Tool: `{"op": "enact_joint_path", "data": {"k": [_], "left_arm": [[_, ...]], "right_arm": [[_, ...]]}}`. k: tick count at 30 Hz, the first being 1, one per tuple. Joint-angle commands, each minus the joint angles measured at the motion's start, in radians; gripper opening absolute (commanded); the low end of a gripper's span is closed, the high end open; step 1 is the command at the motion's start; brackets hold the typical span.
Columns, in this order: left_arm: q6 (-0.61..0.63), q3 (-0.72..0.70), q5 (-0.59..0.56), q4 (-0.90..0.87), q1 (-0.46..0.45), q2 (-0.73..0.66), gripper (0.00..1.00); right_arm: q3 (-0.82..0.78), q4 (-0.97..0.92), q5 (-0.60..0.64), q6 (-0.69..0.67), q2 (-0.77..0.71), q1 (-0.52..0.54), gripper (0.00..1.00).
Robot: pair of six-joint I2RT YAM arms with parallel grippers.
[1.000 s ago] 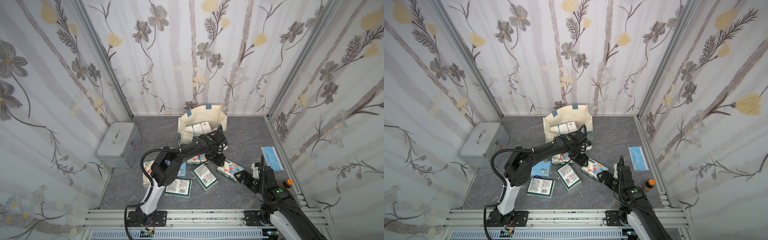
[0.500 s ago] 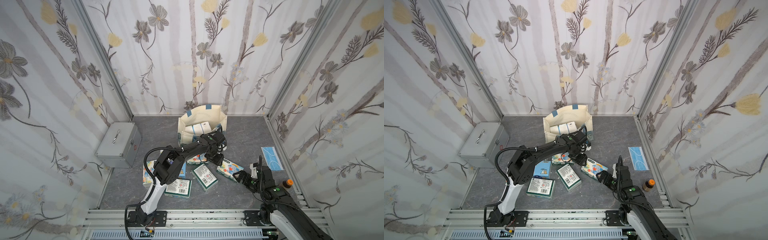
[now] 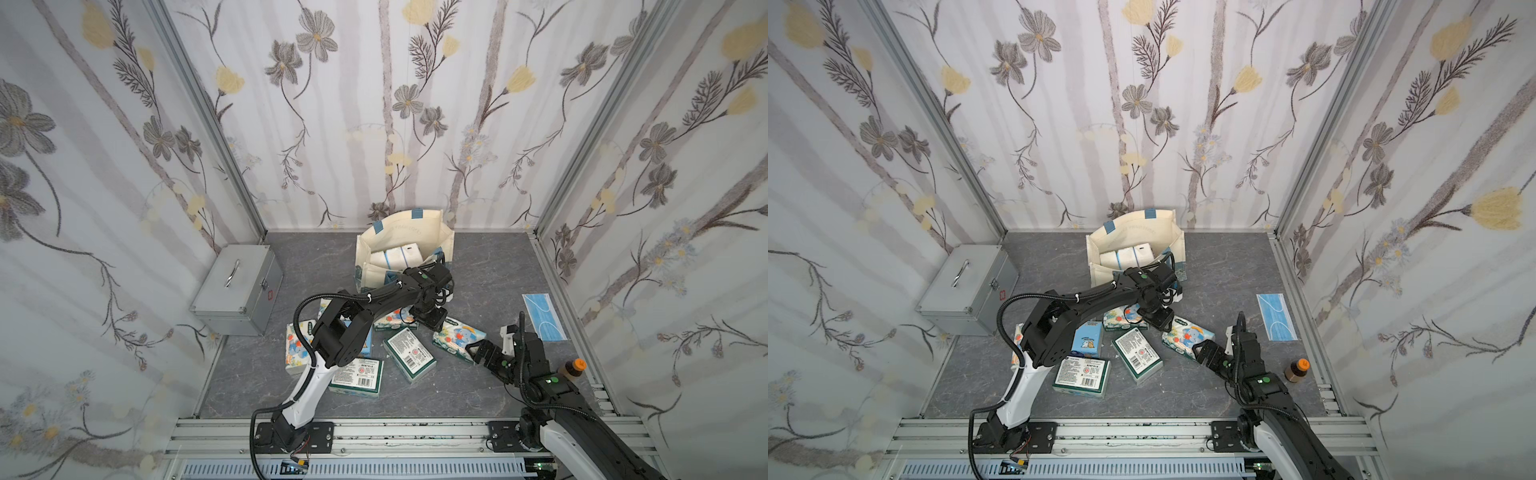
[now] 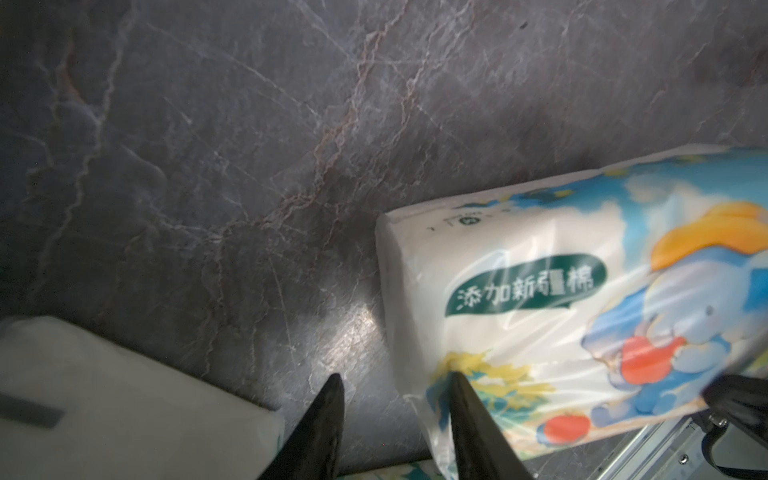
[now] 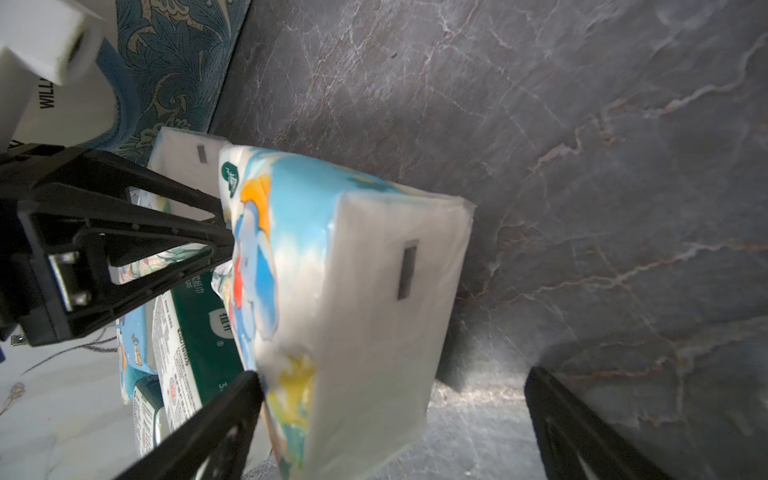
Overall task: Put tissues into the canvas bag
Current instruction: Pick up the pack of facial tissues from the center of the board.
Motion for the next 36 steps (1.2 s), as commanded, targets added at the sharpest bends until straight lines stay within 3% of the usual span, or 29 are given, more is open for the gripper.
{"op": "enact_joint_path", "data": {"k": [1, 9, 16, 24, 32, 36], "left_arm": [[0.006, 0.002, -0.073, -0.048, 0.001, 0.018, 0.43], [0.009, 0.006, -0.076, -0.053, 0.0, 0.017, 0.43], [0.014, 0.006, -0.07, -0.053, -0.005, 0.018, 0.43], [0.02, 0.01, -0.049, -0.056, -0.008, 0.014, 0.43], [0.017, 0.012, -0.018, -0.051, -0.01, 0.005, 0.43], [0.015, 0.01, -0.013, -0.049, -0.011, 0.0, 0.43]], "right_arm": [[-0.006, 0.0, -0.024, 0.019, 0.016, 0.0, 0.99], [-0.009, 0.119, -0.079, 0.068, 0.035, -0.001, 0.97], [-0.011, 0.372, -0.201, 0.132, 0.184, -0.002, 0.94], [-0.011, 0.52, -0.226, 0.157, 0.263, -0.004, 0.91], [-0.025, 0.706, -0.305, 0.209, 0.337, -0.005, 0.76], [-0.026, 0.698, -0.301, 0.206, 0.339, -0.005, 0.7]]}}
